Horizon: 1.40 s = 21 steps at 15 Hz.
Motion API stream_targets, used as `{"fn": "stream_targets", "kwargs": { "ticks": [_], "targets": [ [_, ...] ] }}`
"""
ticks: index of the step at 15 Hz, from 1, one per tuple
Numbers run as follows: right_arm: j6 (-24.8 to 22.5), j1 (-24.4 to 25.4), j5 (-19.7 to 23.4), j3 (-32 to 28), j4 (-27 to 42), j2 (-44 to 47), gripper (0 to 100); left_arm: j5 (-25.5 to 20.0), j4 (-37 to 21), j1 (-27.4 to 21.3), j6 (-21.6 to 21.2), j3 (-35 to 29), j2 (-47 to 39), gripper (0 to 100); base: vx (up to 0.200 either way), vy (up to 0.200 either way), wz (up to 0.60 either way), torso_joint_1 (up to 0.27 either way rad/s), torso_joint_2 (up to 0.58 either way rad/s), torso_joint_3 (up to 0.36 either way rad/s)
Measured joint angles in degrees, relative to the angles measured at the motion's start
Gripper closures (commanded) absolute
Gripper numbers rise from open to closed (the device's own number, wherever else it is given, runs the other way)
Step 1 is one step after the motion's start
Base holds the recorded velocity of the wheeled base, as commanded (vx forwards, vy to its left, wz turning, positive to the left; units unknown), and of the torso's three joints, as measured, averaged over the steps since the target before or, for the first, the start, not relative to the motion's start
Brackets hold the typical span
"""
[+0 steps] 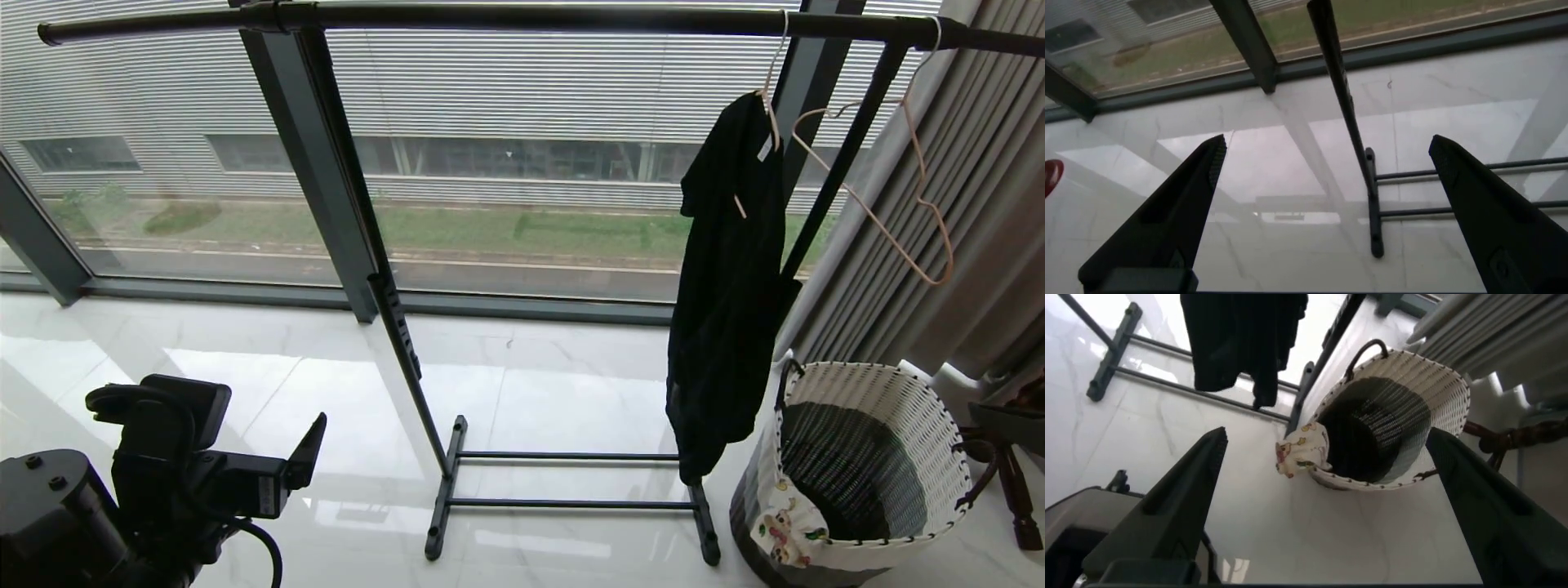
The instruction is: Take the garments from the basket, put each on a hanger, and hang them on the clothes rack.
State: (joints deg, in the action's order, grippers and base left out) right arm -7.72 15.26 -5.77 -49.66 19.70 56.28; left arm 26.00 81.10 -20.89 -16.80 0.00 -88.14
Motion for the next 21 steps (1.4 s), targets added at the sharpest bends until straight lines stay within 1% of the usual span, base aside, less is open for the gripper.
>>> {"fn": "stream_targets", "kwargs": {
  "ticks": [4, 6, 10, 14, 16, 19, 21],
  "targets": [
    [-0.2, 0.0, -0.5, 2.3, 0.0, -1.9, 0, 0.3, 0.0, 0.0, -0.1, 0.0, -1.1, 0, 0.0, 0.0, 0.0, -0.199, 0.49, 0.286],
    [-0.7, 0.0, -0.8, 4.6, 0.0, -3.1, 0, 0.4, 0.0, 0.0, 0.0, 0.0, -1.3, 0, 0.0, 0.0, 0.0, -0.185, 0.48, 0.293],
    [-0.8, 0.0, -2.7, 8.8, 0.1, -4.9, 0, 0.4, 0.0, 0.1, 0.0, 0.0, -1.4, 0, 0.0, 0.0, 0.0, -0.175, 0.47, 0.293],
    [-1.2, 0.0, -3.2, 9.8, 0.0, -5.4, 0, 0.4, 0.0, 0.0, 0.0, 0.0, -1.4, 0, 0.0, 0.0, 0.0, -0.141, 0.45, 0.308],
    [-2.6, 0.0, -3.2, 10.3, 0.0, -6.0, 0, 0.4, 0.0, 0.0, 0.0, 0.0, -1.4, 0, 0.0, 0.0, 0.0, -0.071, 0.26, 0.19],
    [-5.3, 0.0, -3.0, 12.6, 0.0, -7.3, 0, 0.4, -0.1, -0.1, 0.0, 0.0, -1.4, 0, 0.2, -0.2, 0.0, -0.015, 0.06, 0.053],
    [-6.0, 0.0, -2.9, 14.4, 0.0, -8.7, 0, 0.4, 0.0, -0.3, 0.0, 0.0, -1.4, 0, 0.0, -0.2, 0.0, -0.002, 0.02, 0.012]
  ]
}}
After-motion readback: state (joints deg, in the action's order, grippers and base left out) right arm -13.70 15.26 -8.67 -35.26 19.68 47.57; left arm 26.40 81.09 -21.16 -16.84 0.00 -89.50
